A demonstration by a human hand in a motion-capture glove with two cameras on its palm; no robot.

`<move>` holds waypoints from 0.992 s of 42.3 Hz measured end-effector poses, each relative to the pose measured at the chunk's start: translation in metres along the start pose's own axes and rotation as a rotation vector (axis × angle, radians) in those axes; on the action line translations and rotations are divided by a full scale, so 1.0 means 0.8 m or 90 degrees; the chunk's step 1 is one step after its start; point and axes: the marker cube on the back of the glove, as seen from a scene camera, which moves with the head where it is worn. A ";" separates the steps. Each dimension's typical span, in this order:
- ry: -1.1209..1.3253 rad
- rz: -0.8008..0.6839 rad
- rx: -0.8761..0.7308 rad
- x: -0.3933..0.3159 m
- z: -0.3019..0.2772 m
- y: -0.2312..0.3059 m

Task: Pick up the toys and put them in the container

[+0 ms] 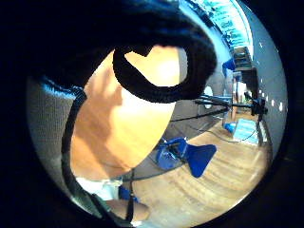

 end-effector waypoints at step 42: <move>0.032 0.102 -0.328 0.021 0.154 -0.239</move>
